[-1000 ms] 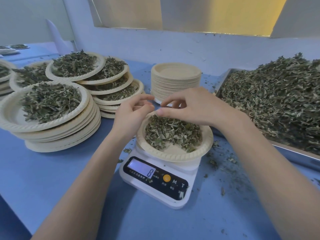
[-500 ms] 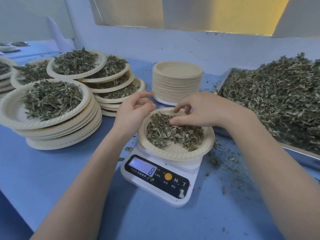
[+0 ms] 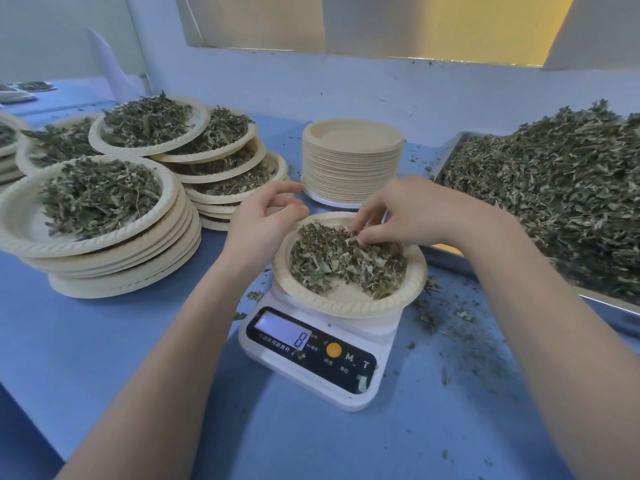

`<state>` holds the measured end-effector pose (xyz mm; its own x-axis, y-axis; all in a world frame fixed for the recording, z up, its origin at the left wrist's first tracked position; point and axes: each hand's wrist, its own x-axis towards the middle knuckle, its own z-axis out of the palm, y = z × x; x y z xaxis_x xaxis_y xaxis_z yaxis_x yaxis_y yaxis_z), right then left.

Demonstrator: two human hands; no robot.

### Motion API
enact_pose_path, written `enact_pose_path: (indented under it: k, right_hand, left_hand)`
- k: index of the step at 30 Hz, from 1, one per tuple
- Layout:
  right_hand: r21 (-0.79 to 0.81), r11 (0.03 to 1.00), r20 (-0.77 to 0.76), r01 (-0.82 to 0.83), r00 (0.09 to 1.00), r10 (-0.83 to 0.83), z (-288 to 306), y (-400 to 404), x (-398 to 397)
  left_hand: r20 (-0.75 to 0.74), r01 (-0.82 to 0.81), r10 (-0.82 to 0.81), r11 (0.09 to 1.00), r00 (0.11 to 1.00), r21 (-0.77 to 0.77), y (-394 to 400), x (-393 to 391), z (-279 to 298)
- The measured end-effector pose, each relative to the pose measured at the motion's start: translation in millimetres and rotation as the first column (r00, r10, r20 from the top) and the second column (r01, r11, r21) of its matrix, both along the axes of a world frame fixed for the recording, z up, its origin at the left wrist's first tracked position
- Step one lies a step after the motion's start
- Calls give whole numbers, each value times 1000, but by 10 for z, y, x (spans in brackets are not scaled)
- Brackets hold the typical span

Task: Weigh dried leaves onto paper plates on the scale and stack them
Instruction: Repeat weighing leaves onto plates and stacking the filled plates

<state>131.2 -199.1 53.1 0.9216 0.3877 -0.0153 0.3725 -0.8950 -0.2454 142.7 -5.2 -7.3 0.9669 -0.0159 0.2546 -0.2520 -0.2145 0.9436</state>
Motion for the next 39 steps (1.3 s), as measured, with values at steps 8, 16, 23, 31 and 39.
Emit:
enact_pose_path:
  k: [8,16,23,31,39]
  right_hand:
    - [203,978,180,45,980,-83,125,-93,-17]
    - [344,934,253,93,949,-187,153,-196,1]
    - [-11,917,265,400,885,-383,71,-414,146]
    - [112,976,93,187,976,-197,103,-280,41]
    - [31,998,-138,54,989,-49,136,-171,-49]
  left_hand:
    - [-2,-1,1,1000,1000,-9,5,16,-18]
    - [-6,-10,10,1000,1000,-10,3,22,-18]
    - [5,-22,21,1000,1000,16,-10,17,-33]
    - [-5,-21,21,1000,1000,-4,2,16,-30]
    - [-7,-28,28,1000,1000,8,2,12,-23]
